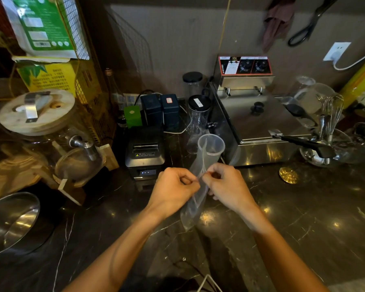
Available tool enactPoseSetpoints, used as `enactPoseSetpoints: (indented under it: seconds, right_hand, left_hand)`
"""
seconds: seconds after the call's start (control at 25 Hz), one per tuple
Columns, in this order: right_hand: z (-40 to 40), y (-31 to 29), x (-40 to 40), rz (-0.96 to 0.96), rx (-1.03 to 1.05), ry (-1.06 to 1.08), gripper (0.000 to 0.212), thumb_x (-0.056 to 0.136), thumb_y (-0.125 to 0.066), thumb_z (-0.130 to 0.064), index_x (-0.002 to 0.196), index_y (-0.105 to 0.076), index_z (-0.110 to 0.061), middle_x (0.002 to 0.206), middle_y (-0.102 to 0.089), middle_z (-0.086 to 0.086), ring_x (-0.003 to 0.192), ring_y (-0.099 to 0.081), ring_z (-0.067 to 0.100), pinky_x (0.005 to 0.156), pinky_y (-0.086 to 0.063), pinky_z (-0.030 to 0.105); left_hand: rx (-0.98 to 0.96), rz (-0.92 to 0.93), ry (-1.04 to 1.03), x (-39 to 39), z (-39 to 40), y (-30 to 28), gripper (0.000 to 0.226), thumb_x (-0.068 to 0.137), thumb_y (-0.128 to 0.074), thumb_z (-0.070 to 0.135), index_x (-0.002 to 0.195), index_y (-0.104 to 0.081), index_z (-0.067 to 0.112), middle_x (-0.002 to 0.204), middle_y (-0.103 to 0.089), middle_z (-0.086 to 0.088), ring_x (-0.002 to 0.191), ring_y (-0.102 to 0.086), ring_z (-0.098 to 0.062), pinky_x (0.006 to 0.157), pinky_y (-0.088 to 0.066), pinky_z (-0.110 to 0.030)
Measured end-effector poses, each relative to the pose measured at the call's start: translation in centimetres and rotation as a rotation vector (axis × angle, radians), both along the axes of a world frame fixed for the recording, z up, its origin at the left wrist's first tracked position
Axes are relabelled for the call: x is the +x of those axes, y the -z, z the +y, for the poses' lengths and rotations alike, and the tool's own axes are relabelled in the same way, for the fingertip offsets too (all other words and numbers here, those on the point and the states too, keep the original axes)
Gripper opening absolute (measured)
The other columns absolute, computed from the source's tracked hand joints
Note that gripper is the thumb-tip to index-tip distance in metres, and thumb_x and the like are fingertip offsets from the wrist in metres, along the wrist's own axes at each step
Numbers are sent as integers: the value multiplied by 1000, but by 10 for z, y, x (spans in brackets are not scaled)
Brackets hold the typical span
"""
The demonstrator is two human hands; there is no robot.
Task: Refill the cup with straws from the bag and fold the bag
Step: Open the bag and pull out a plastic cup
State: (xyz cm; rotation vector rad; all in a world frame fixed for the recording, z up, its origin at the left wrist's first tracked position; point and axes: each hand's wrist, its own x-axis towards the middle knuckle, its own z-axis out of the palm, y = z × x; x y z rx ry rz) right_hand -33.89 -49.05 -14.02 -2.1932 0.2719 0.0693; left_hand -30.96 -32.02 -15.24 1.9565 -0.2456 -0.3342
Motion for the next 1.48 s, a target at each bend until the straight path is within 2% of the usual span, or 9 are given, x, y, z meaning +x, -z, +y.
enactPoseSetpoints:
  seconds: [0.2,0.36,0.56,0.64,0.8,1.04,1.16,1.28,1.48]
  right_hand:
    - [-4,-5,-1,7,-94,4,27,90,-66,-31,65,-66,-20,66,-71,5,67,-71,22,72,-62,51]
    - [-12,-5,-3,60,-182,66,29,90,-67,-39,69,-68,-18,69,-72,3,67,-70,19,71,-61,45]
    - [-1,-8,2,-120,-138,-26,23,94,-68,-29,71,-62,-30,68,-68,-3,59,-60,5,58,-49,29]
    - [1,-6,2,-126,-133,-44,28,94,-68,-27,67,-59,-31,65,-66,-3,56,-58,5,57,-50,33]
    - [-12,-8,0,-28,-213,42,30,92,-67,-34,65,-61,-21,63,-65,-2,63,-63,14,66,-55,42]
    - [-2,-13,4,-60,-241,33,32,93,-67,-43,67,-60,-24,62,-64,-4,63,-64,10,59,-48,35]
    - [-8,-14,3,-51,-283,46,33,95,-65,-33,64,-58,-23,59,-61,-4,60,-60,10,56,-40,31]
    - [-24,-17,-2,35,-308,91,31,94,-65,-35,68,-64,-18,64,-65,-1,64,-64,16,58,-45,32]
    - [-34,-21,-4,169,-319,66,32,94,-65,-42,73,-68,-18,67,-68,0,65,-65,17,59,-42,31]
  left_hand:
    - [148,-143,55,15,-8,-9,11,86,-77,17,90,-81,26,63,-69,15,57,-64,9,60,-53,-16]
    - [153,-152,15,13,-7,-5,10,84,-80,19,82,-79,28,71,-75,10,67,-69,3,69,-60,-21]
    - [164,-179,42,13,-9,-5,11,85,-79,22,93,-79,31,77,-74,10,66,-67,2,70,-60,-22]
    - [209,-221,39,15,-9,-6,18,86,-78,22,100,-79,33,80,-73,13,67,-65,5,71,-60,-23]
    - [264,-260,-63,19,-1,-7,13,85,-74,18,86,-79,30,76,-72,11,72,-69,-1,73,-62,-34]
    - [242,-249,40,11,-3,-9,10,88,-75,22,87,-78,32,76,-73,13,72,-69,2,73,-63,-33]
    - [295,-300,-61,17,3,-8,11,87,-74,21,83,-76,31,75,-71,11,72,-68,-1,73,-62,-37]
    - [346,-303,-182,31,18,-11,13,87,-71,18,81,-75,28,72,-72,9,71,-69,-5,72,-63,-40]
    - [318,-305,-145,37,25,-13,15,91,-71,13,86,-77,26,78,-72,9,73,-68,-2,70,-59,-26]
